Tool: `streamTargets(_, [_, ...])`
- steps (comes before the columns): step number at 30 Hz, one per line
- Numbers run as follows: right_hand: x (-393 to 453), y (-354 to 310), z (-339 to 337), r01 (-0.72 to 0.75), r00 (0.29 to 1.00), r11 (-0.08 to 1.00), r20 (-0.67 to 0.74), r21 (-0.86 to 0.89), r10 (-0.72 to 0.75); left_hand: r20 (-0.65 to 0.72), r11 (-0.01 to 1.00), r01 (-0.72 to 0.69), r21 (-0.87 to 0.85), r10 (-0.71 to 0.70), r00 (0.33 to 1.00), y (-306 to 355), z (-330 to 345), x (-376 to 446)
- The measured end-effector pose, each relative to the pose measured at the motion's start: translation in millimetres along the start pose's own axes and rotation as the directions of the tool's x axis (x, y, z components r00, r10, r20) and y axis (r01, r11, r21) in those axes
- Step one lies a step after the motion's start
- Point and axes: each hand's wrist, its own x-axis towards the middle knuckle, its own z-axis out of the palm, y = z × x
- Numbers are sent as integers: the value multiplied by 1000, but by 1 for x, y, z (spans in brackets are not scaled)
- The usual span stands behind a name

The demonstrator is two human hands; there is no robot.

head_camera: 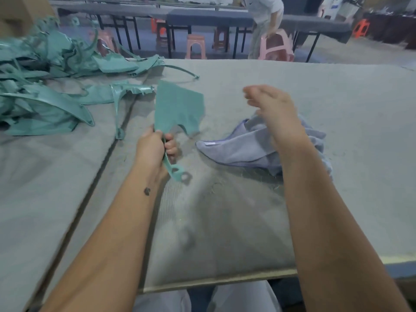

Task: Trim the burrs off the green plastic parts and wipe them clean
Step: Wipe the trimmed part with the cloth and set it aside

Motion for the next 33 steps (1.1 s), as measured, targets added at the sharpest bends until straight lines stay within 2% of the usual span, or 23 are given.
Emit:
streamTargets(1, [-2, 3, -9, 11, 989, 1000, -149, -5, -12, 7, 999, -6, -41, 6, 1000, 1, -1, 2])
streamTargets(3, [-6, 12, -28, -75, 923, 986, -385, -152, 10, 46, 987, 37, -157, -30, 998, 2, -1, 3])
streamTargets(5, [-12, 22, -40, -253, 883, 906, -463, -339, 73, 85, 971, 80, -223, -62, 994, -1, 2, 2])
streamTargets(7, [-18, 29, -47, -350, 904, 844, -382, -407, 190, 109, 966, 114, -230, -91, 990, -5, 7, 0])
streamTargets(8, [-22, 33, -50, -344, 927, 822, -302, -453, 221, 110, 970, 121, -212, -100, 989, -7, 9, -1])
streamTargets(10, [-28, 39, -57, -246, 968, 792, -184, -558, 172, 94, 983, 114, -144, -101, 990, -11, 13, -4])
streamTargets(11, [-30, 39, -60, -189, 979, 780, -174, -596, 104, 87, 988, 109, -112, -100, 991, -14, 14, -6])
streamTargets(13, [-32, 35, -64, -115, 974, 806, -224, -581, -22, 84, 992, 103, -77, -96, 992, -16, 15, -8])
streamTargets(16, [-28, 21, -59, 11, 940, 890, -298, -456, -164, 87, 995, 87, -55, -82, 993, -16, 16, -10])
streamTargets(19, [-21, 11, -53, 53, 917, 926, -349, -374, -193, 95, 994, 88, -63, -82, 992, -15, 14, -10])
streamTargets(21, [-16, 16, -58, -81, 901, 943, -428, -323, -69, 99, 991, 105, -78, -97, 990, -15, 12, -9])
streamTargets(24, [-14, 30, -78, -406, 863, 830, -459, -383, 211, 101, 992, 108, -70, -101, 990, -16, 13, -8])
streamTargets(26, [-19, 40, -83, -483, 845, 812, -418, -328, 334, 105, 996, 82, -39, -77, 991, -18, 15, -9])
streamTargets(27, [-22, 45, -83, -466, 853, 833, -404, -299, 332, 108, 998, 65, -25, -61, 992, -19, 16, -10])
streamTargets(30, [-28, 51, -74, -332, 893, 885, -411, -327, 184, 125, 1000, 25, -2, -25, 992, -20, 16, -12])
streamTargets(33, [-23, 36, -60, -229, 867, 875, -498, -426, -16, 140, 1000, 7, 12, -8, 990, -21, 14, -12])
